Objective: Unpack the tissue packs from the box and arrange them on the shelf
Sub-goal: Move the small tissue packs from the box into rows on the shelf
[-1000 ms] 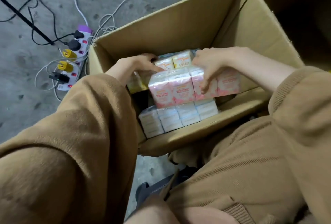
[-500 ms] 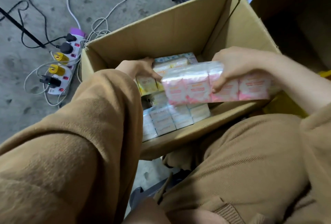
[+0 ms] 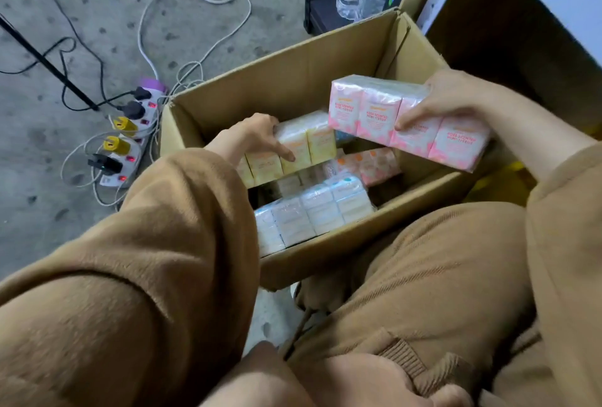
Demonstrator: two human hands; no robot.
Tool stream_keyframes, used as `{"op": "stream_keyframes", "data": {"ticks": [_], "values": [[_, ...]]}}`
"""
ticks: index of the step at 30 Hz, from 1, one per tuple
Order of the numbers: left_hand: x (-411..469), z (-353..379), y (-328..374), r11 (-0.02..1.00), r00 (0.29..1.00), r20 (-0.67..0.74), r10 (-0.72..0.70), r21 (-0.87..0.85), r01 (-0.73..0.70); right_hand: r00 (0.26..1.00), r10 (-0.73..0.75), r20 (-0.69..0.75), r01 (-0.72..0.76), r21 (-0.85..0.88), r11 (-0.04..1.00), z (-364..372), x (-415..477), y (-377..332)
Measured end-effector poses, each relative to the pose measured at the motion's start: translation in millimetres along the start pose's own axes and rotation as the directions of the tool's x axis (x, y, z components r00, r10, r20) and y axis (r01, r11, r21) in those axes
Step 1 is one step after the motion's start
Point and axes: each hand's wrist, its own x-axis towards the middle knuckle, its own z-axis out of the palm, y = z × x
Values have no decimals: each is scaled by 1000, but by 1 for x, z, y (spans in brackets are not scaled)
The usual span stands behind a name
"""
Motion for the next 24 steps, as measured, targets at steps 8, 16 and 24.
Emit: {"op": "stream_keyframes", "data": {"ticks": [8,16,24], "values": [[-49,-50,36,980,987,-43,153,137,-146,992,-9,-126,23,110,994,-43,-68,16],[-117,-124,131,876,890,-173,422,332,-351,909,100,-405,2,244,970,-100,-176,58],[-163,-164,253,689,712,-207,671,527,-497,783,257,-567,-11,401,916,-139,-274,135]]}}
